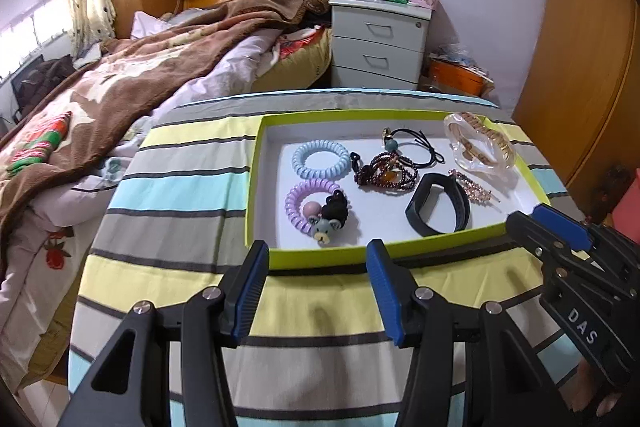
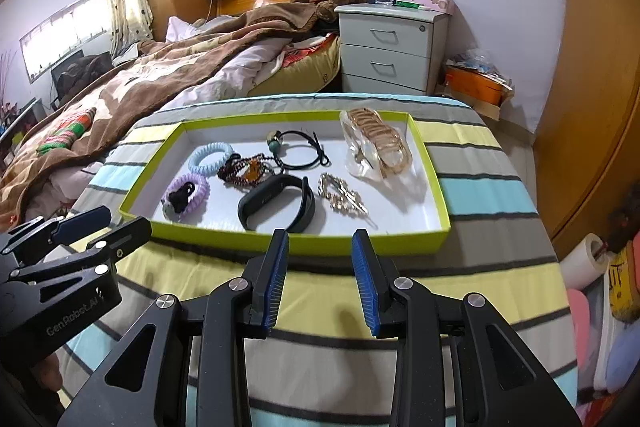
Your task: Organize jewelry
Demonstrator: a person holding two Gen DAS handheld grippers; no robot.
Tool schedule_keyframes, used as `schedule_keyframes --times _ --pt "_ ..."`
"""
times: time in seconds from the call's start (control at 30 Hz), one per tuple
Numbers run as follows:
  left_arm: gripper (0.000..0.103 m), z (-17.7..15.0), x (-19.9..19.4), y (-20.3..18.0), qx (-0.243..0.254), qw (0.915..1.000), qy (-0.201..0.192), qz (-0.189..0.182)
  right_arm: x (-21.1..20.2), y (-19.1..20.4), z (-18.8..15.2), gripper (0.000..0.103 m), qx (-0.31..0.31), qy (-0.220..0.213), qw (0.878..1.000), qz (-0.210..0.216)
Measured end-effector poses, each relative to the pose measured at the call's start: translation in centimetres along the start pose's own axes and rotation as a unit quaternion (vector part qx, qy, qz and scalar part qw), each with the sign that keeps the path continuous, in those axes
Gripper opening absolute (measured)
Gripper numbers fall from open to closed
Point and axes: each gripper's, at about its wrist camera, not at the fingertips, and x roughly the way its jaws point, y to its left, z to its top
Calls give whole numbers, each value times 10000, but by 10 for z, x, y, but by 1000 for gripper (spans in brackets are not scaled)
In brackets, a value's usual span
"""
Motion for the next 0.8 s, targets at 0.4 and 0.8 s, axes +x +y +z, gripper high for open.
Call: schedule_keyframes --times 0.4,0.8 --pt "53 -11 -10 -7 -38 10000 -37 1 -14 0 -11 34 47 -84 9999 -67" --pt "53 -15 -14 -5 -126 9999 -24 66 -18 4 -14 34 45 -100 9999 -55"
